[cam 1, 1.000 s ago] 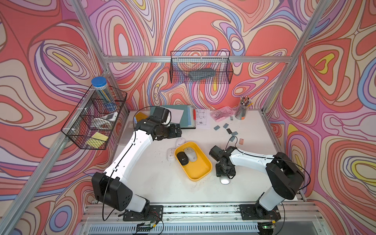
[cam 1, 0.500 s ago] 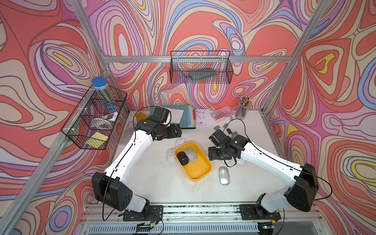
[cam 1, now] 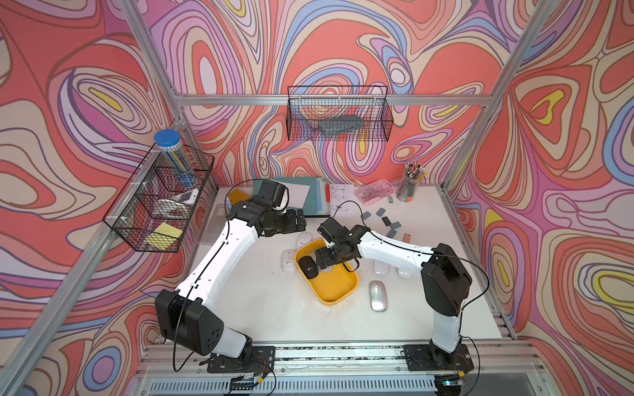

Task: Take out the mouse from the storage box
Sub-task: Pick up the mouse from the storage box.

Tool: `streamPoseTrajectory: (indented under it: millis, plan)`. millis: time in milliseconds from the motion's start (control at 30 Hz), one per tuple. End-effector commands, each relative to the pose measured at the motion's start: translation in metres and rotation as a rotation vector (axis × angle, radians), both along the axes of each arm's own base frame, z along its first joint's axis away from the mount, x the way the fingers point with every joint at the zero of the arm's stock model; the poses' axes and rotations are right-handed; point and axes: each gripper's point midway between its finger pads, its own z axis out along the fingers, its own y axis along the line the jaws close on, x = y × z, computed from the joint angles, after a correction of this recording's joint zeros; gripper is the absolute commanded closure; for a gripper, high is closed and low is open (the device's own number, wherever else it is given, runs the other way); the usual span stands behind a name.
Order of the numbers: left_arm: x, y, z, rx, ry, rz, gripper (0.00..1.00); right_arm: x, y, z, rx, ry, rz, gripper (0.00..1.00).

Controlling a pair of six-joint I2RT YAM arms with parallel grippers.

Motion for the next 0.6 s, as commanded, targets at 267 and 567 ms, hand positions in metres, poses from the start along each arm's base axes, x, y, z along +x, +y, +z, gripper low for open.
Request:
streamPoseTrajectory:
  millis: [267, 567]
  plan:
    - [0.001, 0.002, -0.003, 0.008, -0.001, -0.010, 0.05, 0.022, 0.018, -0.034, -0.063, -0.012, 0.061, 0.16]
    - [0.001, 0.000, -0.004, 0.003, 0.005, -0.012, 0.05, 0.016, 0.015, -0.065, -0.101, 0.059, 0.028, 0.32]
